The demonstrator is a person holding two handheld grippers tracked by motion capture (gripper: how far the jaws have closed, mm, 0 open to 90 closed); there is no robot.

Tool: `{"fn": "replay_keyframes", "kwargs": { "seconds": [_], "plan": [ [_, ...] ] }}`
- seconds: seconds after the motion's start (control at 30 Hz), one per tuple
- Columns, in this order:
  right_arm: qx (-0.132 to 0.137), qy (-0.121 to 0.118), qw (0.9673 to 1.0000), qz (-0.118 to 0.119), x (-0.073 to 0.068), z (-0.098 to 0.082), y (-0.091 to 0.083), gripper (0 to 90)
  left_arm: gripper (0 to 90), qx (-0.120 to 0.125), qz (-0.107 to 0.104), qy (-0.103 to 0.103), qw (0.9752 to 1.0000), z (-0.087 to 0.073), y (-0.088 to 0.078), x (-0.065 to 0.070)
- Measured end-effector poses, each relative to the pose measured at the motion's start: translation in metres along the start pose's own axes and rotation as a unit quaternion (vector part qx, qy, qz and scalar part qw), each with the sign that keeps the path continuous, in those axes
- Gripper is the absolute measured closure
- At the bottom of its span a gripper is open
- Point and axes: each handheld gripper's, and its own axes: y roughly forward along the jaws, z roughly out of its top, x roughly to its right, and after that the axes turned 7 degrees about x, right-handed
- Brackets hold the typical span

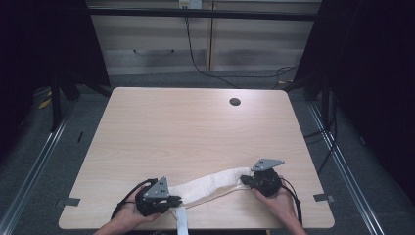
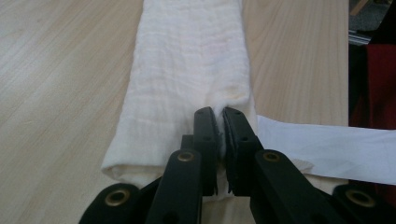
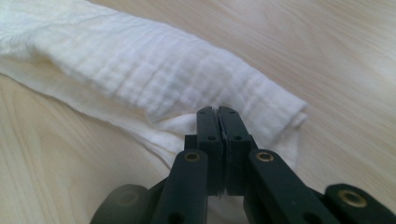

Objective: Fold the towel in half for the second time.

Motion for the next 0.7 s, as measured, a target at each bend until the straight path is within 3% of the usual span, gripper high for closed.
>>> {"fn": "replay_keyframes", "kwargs": {
  "seconds": [0.2,0.27,0.47,0.5,0.53,0.57,0.7],
  "plan": [
    [0.005,0.022,0.9997,-0.006,0.003,-0.014,-0.016,88.7,84.6,0.002,0.003,-0.004,1.0,-0.002,-0.001,-0.001],
    [0.006,0.019,0.9998,-0.008,0.003,-0.013,-0.015,88.7,84.7,0.005,0.003,-0.007,1.0,-0.002,-0.001,-0.001],
    [0.012,0.024,0.9996,-0.007,0.004,-0.012,-0.012,88.7,84.7,0.005,0.029,-0.014,0.9995,0.001,0.002,-0.014],
    [0.015,0.024,0.9996,-0.005,0.005,-0.012,-0.01,88.7,84.7,0.01,0.035,-0.028,0.999,0.0,0.002,-0.021],
    [0.017,0.024,0.9996,-0.005,0.006,-0.011,-0.009,88.8,84.7,0.01,0.035,-0.028,0.999,0.0,0.002,-0.021],
    [0.017,0.029,0.9994,-0.005,0.007,-0.01,-0.008,88.8,84.7,0.017,0.036,-0.045,0.9982,-0.001,0.002,-0.028],
    [0.019,0.032,0.9993,-0.006,0.009,-0.007,-0.002,88.7,84.7,0.02,0.052,-0.053,0.997,0.001,0.004,-0.038]
  ]
}}
